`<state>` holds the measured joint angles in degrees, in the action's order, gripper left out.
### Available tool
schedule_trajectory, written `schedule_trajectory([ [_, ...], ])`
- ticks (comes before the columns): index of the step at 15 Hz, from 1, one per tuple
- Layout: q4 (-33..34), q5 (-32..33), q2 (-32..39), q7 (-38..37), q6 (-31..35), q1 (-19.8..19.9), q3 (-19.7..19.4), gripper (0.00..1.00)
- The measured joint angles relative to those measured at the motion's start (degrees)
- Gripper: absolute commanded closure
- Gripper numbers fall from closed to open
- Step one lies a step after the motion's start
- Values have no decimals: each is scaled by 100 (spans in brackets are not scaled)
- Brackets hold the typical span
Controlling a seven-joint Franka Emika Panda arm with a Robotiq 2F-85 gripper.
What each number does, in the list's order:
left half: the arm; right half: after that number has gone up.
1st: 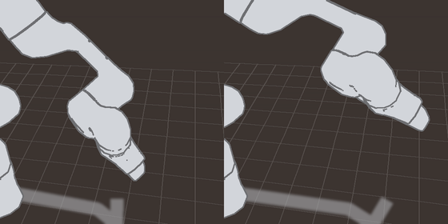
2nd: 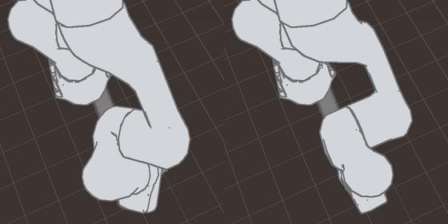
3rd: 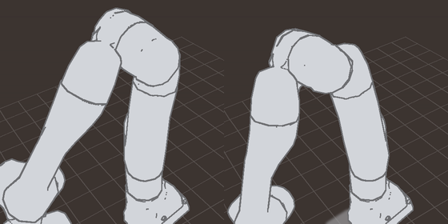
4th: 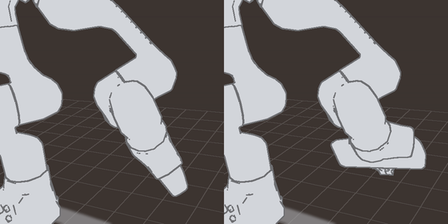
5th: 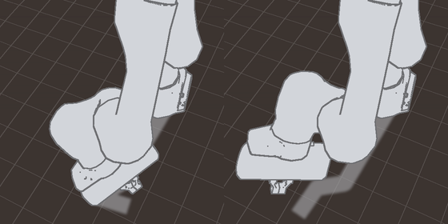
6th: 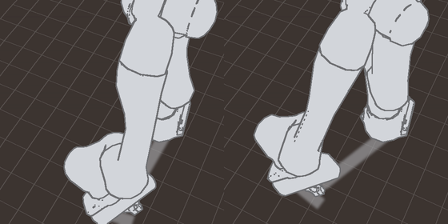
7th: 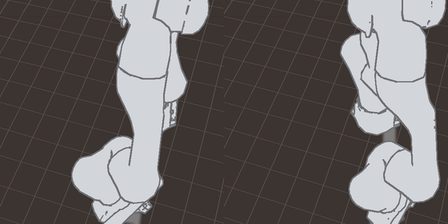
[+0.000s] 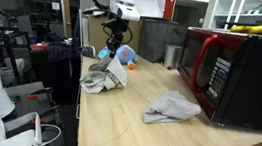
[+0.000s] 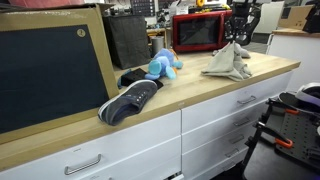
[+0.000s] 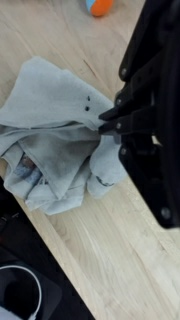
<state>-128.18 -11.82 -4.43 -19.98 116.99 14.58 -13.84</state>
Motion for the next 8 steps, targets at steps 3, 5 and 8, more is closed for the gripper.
schedule_trajectory([
  [3, 593, -61, 143, -309, -513, -5, -12, 99],
  [5, 894, -134, 315, -546, -602, -45, 31, 99],
  [8, 1304, -221, 684, -922, -556, -173, 150, 99],
])
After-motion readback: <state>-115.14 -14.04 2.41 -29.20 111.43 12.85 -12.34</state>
